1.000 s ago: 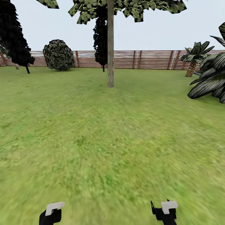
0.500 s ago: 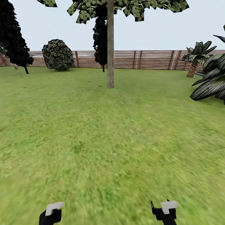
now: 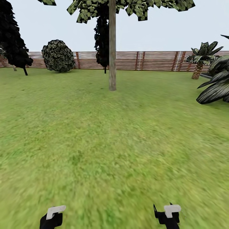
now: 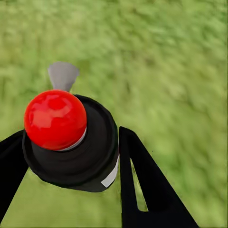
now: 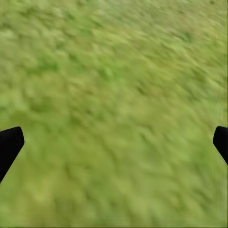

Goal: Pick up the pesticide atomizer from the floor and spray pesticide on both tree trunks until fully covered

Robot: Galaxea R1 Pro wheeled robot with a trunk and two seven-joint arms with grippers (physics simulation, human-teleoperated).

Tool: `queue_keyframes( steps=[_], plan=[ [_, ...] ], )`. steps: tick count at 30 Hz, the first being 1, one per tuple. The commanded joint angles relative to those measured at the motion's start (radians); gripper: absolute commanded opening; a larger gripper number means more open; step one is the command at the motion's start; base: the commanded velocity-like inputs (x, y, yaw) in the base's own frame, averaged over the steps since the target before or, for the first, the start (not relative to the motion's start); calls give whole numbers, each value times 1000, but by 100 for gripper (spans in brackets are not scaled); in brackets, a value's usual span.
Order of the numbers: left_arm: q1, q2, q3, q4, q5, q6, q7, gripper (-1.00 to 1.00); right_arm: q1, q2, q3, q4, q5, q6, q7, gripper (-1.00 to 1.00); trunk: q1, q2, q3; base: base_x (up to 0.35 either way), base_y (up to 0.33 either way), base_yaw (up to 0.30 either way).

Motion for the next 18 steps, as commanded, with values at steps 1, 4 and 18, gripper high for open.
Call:
queue_keyframes(
  steps=[1,4,18],
  plan=[
    [0,0,1,1,3,-3,-1,-100,-1,0,5,1,9,-1,-11,100,0,0,-1,340,0,0],
    [-1,0,1,1,3,-3,-1,-100,-1,0,5,1,9,-1,-11,100,0,0,-1,340,0,0],
    [0,0,1,1,3,-3,-1,-100,-1,0,5,1,9,-1,-11,100,0,0,-1,340,0,0]
  ],
)
